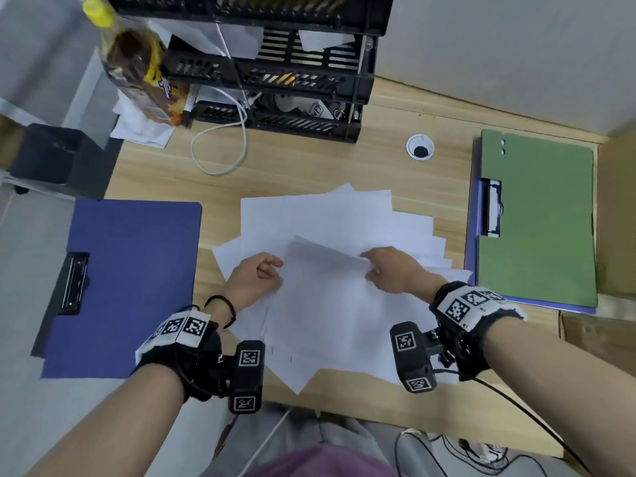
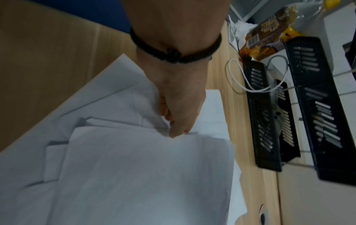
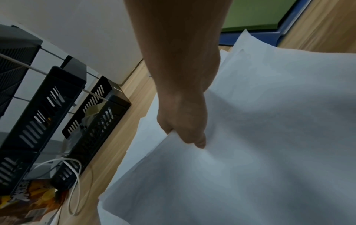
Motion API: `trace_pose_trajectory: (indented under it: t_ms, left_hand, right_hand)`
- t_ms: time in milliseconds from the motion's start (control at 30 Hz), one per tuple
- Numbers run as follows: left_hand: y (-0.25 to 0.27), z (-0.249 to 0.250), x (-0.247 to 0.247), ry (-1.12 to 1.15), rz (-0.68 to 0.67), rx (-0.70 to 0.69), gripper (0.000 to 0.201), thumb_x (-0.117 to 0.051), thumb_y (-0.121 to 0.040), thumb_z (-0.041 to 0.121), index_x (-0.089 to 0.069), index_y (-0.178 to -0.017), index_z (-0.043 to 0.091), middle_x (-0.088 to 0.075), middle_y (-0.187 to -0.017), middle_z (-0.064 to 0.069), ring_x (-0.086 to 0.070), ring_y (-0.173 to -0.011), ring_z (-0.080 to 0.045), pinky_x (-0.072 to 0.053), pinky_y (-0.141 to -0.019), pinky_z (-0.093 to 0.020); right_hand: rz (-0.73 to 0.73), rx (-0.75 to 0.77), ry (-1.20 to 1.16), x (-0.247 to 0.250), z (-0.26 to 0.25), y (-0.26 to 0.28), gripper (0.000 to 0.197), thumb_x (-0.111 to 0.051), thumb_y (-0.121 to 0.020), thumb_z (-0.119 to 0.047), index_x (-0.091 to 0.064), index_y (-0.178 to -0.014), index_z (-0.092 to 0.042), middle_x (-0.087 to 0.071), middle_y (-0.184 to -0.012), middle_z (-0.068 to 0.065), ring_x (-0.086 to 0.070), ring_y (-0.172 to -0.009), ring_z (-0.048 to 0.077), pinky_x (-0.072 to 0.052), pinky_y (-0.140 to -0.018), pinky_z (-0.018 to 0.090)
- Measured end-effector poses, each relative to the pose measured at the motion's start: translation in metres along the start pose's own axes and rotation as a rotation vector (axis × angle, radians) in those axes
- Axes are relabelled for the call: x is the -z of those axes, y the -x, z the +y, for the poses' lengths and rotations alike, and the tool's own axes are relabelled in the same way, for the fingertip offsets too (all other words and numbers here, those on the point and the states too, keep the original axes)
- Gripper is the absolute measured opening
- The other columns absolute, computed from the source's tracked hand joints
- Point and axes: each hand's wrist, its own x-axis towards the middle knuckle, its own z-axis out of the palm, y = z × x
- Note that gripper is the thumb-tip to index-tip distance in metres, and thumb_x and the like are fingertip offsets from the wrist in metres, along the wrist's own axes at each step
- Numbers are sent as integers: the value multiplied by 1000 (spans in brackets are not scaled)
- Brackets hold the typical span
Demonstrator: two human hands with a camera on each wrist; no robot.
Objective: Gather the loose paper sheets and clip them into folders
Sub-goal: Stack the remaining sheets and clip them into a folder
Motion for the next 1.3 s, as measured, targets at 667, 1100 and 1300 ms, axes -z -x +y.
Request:
trace_pose_trajectory:
  t_ms: [667, 1100, 1300]
  left_hand:
    - [28, -30, 44, 182, 514, 215, 21, -59, -88, 18, -69, -106, 19, -68, -96, 9, -62, -89, -8, -39, -63, -9]
    - [17, -7, 34, 297, 267, 209, 60, -73, -81, 15, -46, -134, 13, -57, -123, -2, -56, -111, -18, -44, -89, -27]
    - [24, -2, 34, 383, 333, 162, 65, -73, -79, 2, -41, -135, 12, -54, -120, 1, -54, -104, -13, -44, -75, -15]
  right_hand:
    - [235, -171, 217, 29, -27, -44, 99, -86, -61, -40, -30, -134, -7, -37, -132, 13, -37, -122, 32, -41, -95, 45]
    - [32, -2, 34, 16, -28, -18, 30, -48, -82, -4, -55, -108, -16, -60, -107, 10, -57, -107, 35, -47, -78, 36]
    - [-4, 142, 146, 42, -48, -34, 46, -50, -91, -8, -52, -136, -17, -55, -133, 8, -47, -126, 28, -40, -95, 32]
